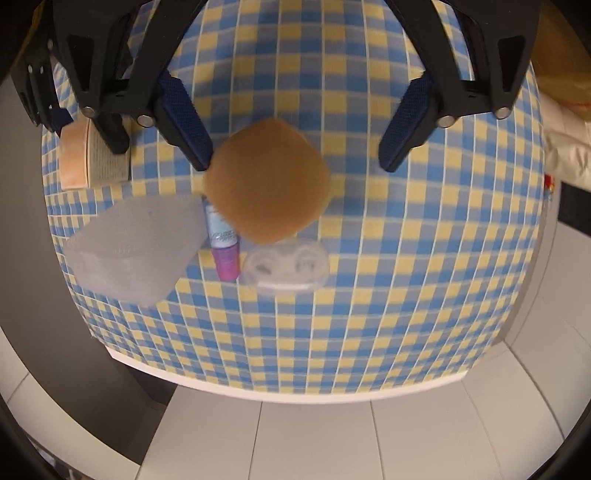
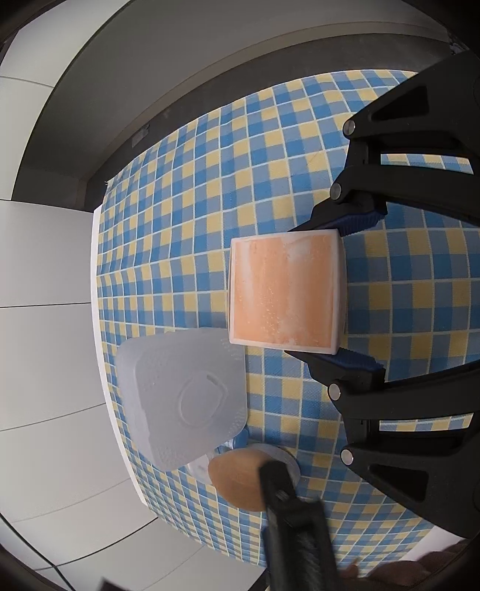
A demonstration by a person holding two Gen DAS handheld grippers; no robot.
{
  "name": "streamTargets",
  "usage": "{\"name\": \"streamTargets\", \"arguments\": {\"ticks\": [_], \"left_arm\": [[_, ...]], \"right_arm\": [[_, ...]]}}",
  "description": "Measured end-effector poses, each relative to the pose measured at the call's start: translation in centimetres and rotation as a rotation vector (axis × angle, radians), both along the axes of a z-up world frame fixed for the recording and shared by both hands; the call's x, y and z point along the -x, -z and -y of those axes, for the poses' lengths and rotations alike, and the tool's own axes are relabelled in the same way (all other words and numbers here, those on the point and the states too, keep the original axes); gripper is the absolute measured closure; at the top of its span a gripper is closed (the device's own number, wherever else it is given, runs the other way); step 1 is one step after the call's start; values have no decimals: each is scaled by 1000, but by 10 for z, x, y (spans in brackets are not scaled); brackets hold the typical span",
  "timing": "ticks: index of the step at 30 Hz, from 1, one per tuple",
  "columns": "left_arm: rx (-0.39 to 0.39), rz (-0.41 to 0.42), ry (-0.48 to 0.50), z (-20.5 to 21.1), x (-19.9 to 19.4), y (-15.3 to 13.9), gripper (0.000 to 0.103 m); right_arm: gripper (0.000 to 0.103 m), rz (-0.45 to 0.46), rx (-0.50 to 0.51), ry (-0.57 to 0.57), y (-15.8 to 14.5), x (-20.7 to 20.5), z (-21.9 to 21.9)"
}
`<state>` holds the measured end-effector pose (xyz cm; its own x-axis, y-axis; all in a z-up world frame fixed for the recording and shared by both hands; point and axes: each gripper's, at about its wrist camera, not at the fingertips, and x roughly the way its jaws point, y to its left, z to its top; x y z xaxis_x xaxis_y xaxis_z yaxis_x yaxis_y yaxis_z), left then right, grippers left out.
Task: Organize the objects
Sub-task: 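Grasp the peach square sponge with the right tool while the left tool grasps the brown puff, then lift the peach sponge and brown puff up from the table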
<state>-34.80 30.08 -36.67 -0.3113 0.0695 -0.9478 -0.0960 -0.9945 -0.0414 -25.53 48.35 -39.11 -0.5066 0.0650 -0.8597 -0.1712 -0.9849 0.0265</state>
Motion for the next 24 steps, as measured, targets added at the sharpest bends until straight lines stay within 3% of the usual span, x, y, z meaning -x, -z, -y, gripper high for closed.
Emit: {"name": "streamTargets", "arguments": {"ticks": [1, 6, 14, 24], "left_arm": [[0, -8, 15, -1, 4, -1, 39], [42, -46, 4, -7, 7, -8, 44], [56, -47, -18, 10, -7, -17, 44], [43, -24, -49, 43, -34, -34, 43]], "right_arm": [[49, 0, 5, -3, 0, 1, 1], [49, 0, 10, -8, 2, -5, 1], [49, 0, 21, -5, 6, -3, -2], [49, 9, -6, -18, -15, -7, 9]]}}
